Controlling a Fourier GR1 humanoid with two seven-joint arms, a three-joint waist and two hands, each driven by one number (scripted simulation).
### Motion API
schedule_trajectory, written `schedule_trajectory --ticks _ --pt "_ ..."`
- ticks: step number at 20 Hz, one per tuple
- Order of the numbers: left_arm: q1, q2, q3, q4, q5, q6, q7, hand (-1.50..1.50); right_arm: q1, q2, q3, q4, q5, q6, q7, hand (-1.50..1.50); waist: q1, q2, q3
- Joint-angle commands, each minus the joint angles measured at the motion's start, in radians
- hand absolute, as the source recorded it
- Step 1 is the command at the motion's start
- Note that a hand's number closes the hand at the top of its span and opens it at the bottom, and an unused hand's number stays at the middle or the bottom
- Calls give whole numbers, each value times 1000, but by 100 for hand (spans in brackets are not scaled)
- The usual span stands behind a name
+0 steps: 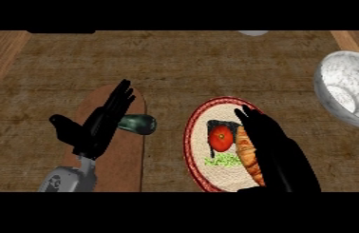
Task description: Pick the tomato from the placemat and place it in the bowl
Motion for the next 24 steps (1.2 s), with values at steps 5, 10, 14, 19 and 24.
schedule_trajectory --ticks 5,10,14,19,24 --pt "18 -6 1 60 -16 -53 -74 0 -214 253 12 128 -65 304 362 -150 5 6 3" --pt "16 22 28 -29 11 -44 15 0 -249 321 -33 234 -30 333 439 -150 10 3 3" --pt "-52 -56 -4 29 -34 21 36 0 -201 304 -39 298 -9 319 381 -150 -7 5 4" --pt "-3 5 48 -42 12 -38 48 0 -212 316 -111 382 -20 351 346 -150 2 3 5" --pt "29 -15 39 -60 -17 -33 54 0 -189 336 -103 335 5 400 335 -150 -2 2 5"
